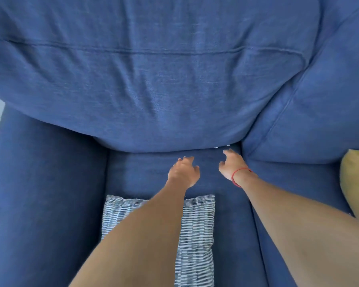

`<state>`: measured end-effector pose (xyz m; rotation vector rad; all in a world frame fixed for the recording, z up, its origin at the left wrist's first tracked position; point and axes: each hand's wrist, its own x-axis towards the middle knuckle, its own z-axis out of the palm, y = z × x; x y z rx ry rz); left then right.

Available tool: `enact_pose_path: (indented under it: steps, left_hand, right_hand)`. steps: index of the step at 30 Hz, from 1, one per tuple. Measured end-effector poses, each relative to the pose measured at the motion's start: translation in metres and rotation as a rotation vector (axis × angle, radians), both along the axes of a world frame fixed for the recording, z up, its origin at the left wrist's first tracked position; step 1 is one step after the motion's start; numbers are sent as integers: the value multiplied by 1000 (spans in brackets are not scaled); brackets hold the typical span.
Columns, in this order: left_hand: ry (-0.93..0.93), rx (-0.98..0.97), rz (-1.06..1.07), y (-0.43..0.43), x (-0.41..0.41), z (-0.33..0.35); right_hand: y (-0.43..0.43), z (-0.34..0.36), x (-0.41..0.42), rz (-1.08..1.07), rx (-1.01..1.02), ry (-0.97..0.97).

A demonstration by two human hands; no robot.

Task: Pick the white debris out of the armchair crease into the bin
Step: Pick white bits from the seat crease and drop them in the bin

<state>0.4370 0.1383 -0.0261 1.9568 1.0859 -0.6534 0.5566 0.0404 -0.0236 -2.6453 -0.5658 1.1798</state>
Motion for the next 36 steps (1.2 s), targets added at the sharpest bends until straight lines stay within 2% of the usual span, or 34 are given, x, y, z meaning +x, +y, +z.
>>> enact_pose_path:
  steps: [5,12,20,24,28,32,36]
  left_hand:
    - [-58,4,-98,-6,48,-37]
    - [-52,-33,-259,0,100,-82]
    - [103,-112,-321,8,112,-107]
    - [139,-119,-351,12,117,-114]
    - [144,-83,-352,9,124,-119]
    - [135,-11,-318,1,125,-118]
    - [35,172,-270,-13,117,-97]
  right_hand:
    - [-11,-52,39,-6,7,29]
    - [-5,-106,75,141,59,71]
    - [15,-128,98,293,-152,51]
    - [26,-130,101,375,-285,21]
    - [32,-127,104,421,-328,-5]
    - [25,-122,96,344,-242,-27]
    - [11,-105,80,170,-136,104]
